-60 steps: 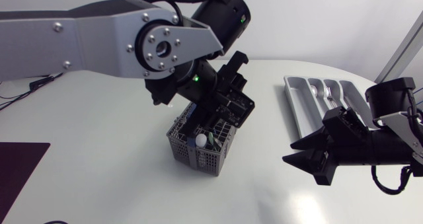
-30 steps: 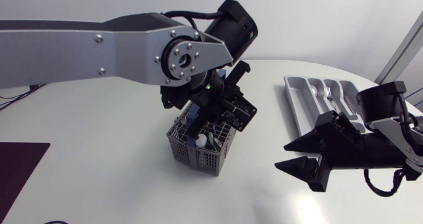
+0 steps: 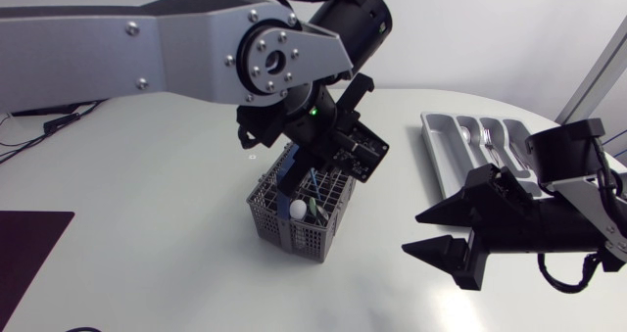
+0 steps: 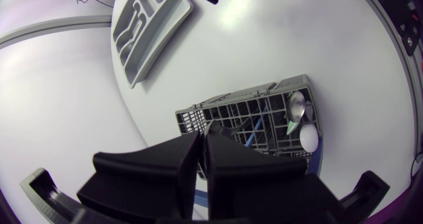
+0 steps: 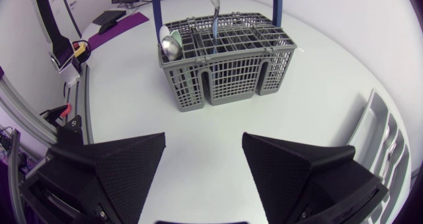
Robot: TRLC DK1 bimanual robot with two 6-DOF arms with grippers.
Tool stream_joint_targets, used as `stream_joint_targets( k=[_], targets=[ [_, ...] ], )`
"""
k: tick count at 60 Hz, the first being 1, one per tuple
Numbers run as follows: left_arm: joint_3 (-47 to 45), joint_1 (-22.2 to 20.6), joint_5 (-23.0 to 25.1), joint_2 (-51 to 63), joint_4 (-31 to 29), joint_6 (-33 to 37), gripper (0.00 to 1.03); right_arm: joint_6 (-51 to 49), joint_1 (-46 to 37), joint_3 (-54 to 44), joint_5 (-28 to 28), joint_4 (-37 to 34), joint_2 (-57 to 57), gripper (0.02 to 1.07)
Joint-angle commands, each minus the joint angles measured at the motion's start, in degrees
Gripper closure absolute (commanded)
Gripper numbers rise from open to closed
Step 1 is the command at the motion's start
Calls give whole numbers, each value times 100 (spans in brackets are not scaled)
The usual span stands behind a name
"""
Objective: Unload the cutlery basket into the drawer organizer.
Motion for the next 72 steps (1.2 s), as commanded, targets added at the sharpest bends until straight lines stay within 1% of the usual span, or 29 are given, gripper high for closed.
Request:
stream_joint_targets(
  k=[1, 5, 7, 9, 14, 20, 30, 35, 43, 50, 61, 66, 72],
  targets=[
    [147, -87, -46, -201, -89, -144, 100, 193, 136, -37, 30, -31, -79, 23],
    [147, -105, -160, -254, -89, -215, 100, 298, 303, -28, 109, -5, -158, 22],
    [138, -105, -178, -280, -98, -241, 100, 351, 408, -28, 215, 31, -184, 20],
    [138, -105, -187, -307, -98, -267, 100, 404, 522, -28, 338, 92, -202, 20],
    [138, -105, -292, -377, -98, -373, 100, 641, 918, -46, 716, 338, -219, 20],
    [103, -105, -371, -456, -89, -478, 100, 931, 1498, -72, 1296, 628, -219, 18],
    [156, -105, -591, -544, -80, -645, 100, 1186, 2025, -28, 1841, 892, -193, 18],
    [138, -105, -661, -597, -80, -725, 100, 1204, 2113, 7, 1938, 910, -193, 18],
    [182, -140, -793, -658, -71, -927, 100, 1230, 2306, 7, 2377, 1050, -219, 18],
    [218, -175, -855, -737, -62, -971, 100, 1274, 2465, -11, 2597, 1077, -298, 18],
    [279, -307, -1145, -852, -62, -1076, 100, 1344, 2728, -72, 3001, 1217, -527, 16],
    [429, -386, -1241, -895, -133, -1234, 100, 1353, 2834, -98, 3221, 1261, -694, 16],
    [727, -474, -1285, -913, -432, -1577, 100, 1344, 2939, -125, 3414, 1287, -984, 16]
  ],
)
